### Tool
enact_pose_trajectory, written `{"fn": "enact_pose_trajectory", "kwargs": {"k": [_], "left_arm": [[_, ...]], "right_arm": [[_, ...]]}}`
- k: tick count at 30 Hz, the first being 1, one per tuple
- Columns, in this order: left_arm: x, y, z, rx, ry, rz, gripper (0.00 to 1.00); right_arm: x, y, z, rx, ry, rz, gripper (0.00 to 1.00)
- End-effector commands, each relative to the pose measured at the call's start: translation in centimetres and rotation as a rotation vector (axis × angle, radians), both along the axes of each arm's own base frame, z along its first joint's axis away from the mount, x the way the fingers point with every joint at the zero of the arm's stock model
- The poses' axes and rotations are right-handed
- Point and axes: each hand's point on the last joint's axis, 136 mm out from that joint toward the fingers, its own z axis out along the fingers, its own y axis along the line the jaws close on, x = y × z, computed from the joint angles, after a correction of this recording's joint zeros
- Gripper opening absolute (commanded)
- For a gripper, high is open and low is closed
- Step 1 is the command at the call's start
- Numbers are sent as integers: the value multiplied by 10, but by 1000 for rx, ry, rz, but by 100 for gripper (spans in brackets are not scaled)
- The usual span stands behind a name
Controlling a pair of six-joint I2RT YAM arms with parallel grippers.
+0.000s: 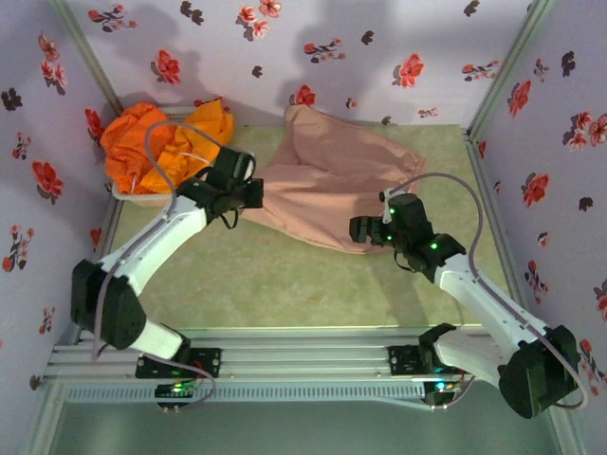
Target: Fold and stack the shorts
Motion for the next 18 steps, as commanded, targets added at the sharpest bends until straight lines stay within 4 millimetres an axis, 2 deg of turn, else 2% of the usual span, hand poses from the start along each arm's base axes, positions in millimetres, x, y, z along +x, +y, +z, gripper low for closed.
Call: {"fn": "enact_pose_trajectory", "kwargs": {"k": [1,3,5,6,9,13,18], "left_arm": [[-33,39,-15,191,107,19,8],[-37,52,-16,223,94,51,31],[-39,61,-19,208,87,78,49],[-42,64,-16,180,73,94,66],[-54,63,-10,46,24,105,95],[-74,71,-14,-122,6,158,99],[-96,89,-55,-216,94,274,93]], "right_arm": [[-2,-5,-9,-45,15,-5,96],[-2,-5,-10,-45,17,-6,96],[-3,-5,-11,-47,23,-5,96],[-3,-5,-11,-47,23,-5,96],[-4,-5,-11,-54,30,-4,97],[-4,-4,-13,-52,40,1,98],[-1,9,-20,-16,85,34,98]]}}
